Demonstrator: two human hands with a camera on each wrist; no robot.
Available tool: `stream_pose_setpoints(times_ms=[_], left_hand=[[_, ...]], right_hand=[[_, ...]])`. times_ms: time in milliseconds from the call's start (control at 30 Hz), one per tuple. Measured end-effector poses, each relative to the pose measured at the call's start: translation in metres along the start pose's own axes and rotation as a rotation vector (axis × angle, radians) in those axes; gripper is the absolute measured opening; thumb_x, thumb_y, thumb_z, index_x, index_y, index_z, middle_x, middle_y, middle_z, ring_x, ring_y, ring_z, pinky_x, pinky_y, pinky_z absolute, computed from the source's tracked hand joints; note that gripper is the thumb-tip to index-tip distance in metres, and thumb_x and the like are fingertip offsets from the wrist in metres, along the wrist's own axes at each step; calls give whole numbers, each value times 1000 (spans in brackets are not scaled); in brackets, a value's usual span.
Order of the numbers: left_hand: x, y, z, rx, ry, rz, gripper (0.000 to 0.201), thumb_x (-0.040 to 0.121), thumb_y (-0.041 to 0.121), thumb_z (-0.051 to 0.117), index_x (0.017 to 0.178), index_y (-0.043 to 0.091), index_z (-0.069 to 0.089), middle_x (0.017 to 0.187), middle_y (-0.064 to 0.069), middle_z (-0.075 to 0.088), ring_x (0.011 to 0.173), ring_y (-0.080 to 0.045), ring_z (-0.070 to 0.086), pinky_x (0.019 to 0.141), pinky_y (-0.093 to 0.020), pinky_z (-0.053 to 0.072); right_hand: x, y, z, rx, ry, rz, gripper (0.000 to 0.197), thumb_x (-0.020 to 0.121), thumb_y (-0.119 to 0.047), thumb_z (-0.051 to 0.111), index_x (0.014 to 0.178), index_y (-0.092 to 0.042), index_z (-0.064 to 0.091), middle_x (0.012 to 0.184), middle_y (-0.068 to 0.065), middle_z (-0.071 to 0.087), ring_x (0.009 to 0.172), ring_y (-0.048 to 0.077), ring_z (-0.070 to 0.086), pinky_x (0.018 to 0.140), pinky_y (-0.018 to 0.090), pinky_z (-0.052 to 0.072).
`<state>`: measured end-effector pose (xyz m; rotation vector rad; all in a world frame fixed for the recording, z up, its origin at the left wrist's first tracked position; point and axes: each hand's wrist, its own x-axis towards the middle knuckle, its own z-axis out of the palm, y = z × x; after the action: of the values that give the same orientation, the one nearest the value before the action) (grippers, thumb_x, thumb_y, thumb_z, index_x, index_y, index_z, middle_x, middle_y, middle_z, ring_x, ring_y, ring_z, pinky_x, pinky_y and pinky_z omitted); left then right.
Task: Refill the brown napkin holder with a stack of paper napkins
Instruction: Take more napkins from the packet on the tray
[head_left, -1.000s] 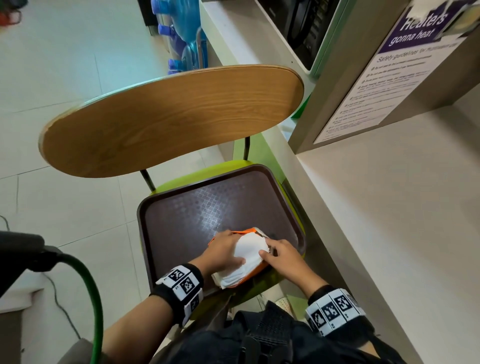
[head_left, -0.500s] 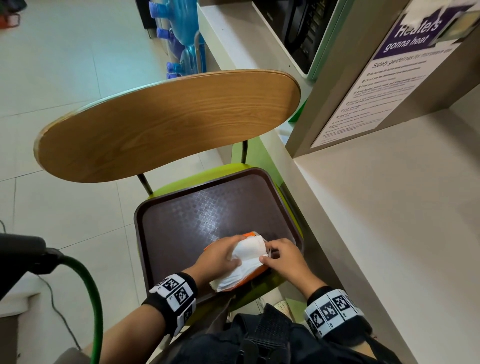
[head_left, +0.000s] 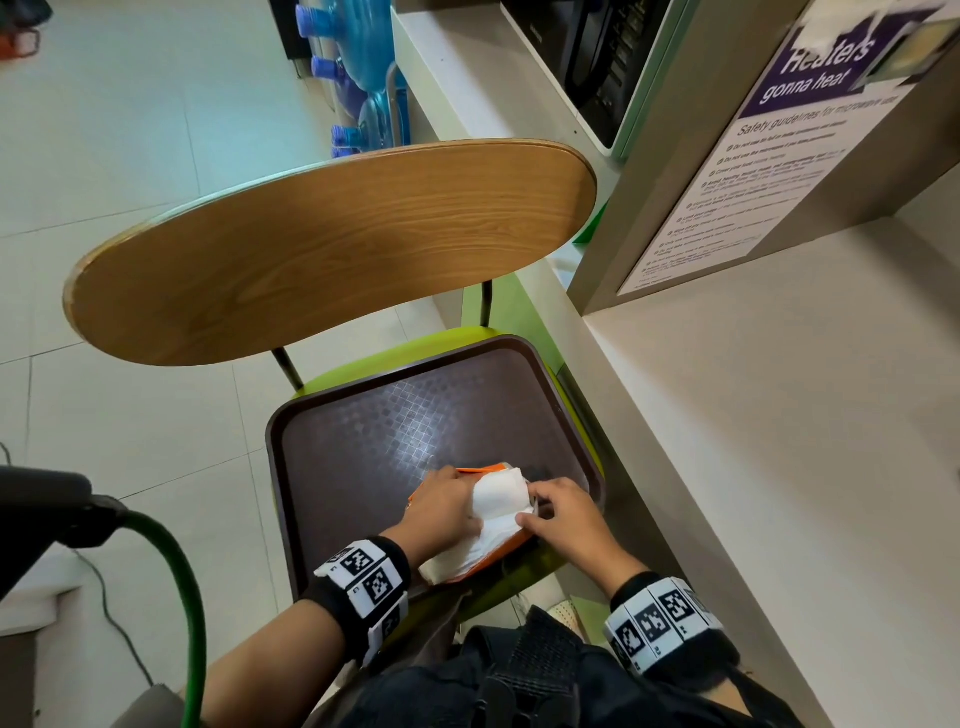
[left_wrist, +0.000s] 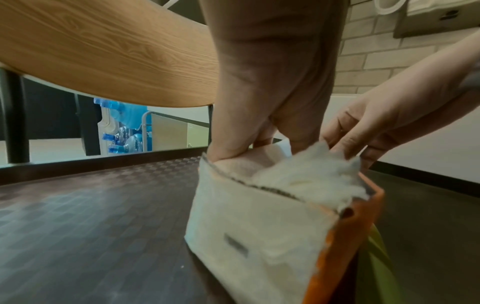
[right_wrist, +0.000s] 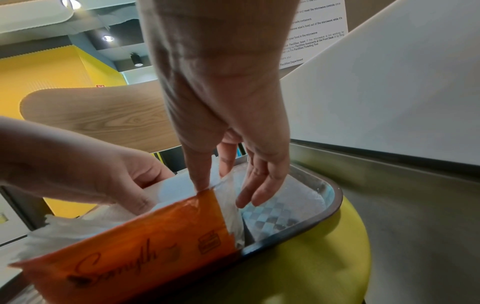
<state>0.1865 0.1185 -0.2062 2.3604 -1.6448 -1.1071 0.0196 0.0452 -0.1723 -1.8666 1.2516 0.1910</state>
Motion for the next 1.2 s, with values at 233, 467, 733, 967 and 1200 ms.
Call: stream_pose_setpoints(times_ms=[233, 467, 733, 967, 1200], left_hand=[[-5, 3, 0, -18, 71, 28, 46, 81, 20, 66, 126, 13, 60, 121, -8, 51, 113, -26, 44, 92, -31, 41], [-8, 4, -11, -100, -68, 106, 63, 74, 21, 63, 135, 23, 47, 117, -3, 66, 99, -23, 62, 79, -32, 52], [-8, -11, -25, -345, -147, 73, 52, 71, 18, 71, 120, 19, 53, 109, -1, 63, 96, -19, 60, 74, -26, 50], [-13, -9, -43, -417, -256, 117, 38, 65, 28, 57, 103, 27, 58, 99, 2, 63, 94, -19, 60, 69, -18, 44], [-34, -9, -80, -474, -220, 153, 53, 67, 37, 55, 118, 41, 44, 120, 3, 60, 113, -19, 59, 95, -30, 48]], right_hand=[[0, 0, 1, -2, 11, 1, 45, 86, -24, 67, 129, -16, 58, 125, 7, 54, 110, 22, 58, 94, 25, 45], [1, 0, 2, 10, 12, 9, 54, 84, -27, 70, 135, -16, 54, 127, 8, 52, 111, 21, 57, 100, 28, 45], [1, 0, 4, 23, -80, 5, 74, 76, -30, 77, 143, -20, 45, 130, 7, 45, 117, 23, 51, 105, 29, 38], [2, 2, 1, 75, -184, -4, 87, 72, -26, 82, 147, -22, 37, 133, 9, 40, 123, 26, 48, 113, 34, 34], [-10, -2, -21, 171, -379, -47, 97, 63, -54, 80, 144, -38, 28, 145, -1, 27, 136, 25, 35, 116, 45, 29]])
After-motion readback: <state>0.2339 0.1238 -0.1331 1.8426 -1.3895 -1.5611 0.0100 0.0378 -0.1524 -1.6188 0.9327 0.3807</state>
